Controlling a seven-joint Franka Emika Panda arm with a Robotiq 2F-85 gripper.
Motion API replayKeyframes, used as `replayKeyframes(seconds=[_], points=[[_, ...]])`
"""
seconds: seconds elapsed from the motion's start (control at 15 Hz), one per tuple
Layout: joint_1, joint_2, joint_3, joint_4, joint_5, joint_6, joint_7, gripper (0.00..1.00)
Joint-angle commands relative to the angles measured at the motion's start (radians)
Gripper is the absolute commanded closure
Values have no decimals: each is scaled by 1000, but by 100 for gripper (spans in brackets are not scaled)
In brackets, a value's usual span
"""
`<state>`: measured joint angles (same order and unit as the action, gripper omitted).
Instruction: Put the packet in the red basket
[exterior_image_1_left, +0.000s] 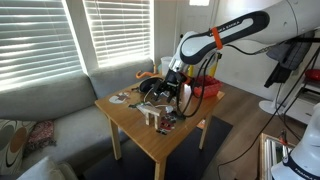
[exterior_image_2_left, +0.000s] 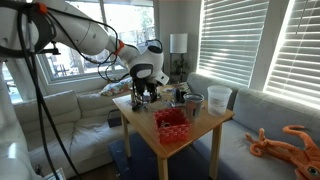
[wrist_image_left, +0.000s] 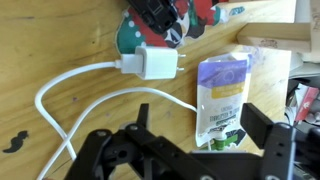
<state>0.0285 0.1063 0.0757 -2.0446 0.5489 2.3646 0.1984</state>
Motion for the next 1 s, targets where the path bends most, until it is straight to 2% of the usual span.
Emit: replayKeyframes(seconds=[0.0, 0.07, 0.13, 0.33, 0.6, 0.67, 0.93], points=[[-6, 32, 3, 30, 117, 40, -82, 22], [-7, 38, 3, 32, 136, 56, -98, 27], [-8, 44, 2, 33, 153, 63, -109, 38], [-11, 60, 0, 31, 184, 105, -138, 48], [-13, 85, 7, 33, 234, 142, -175, 51], [-13, 90, 10, 33, 252, 147, -187, 58], [-11, 105, 18, 35, 298, 156, -226, 68]])
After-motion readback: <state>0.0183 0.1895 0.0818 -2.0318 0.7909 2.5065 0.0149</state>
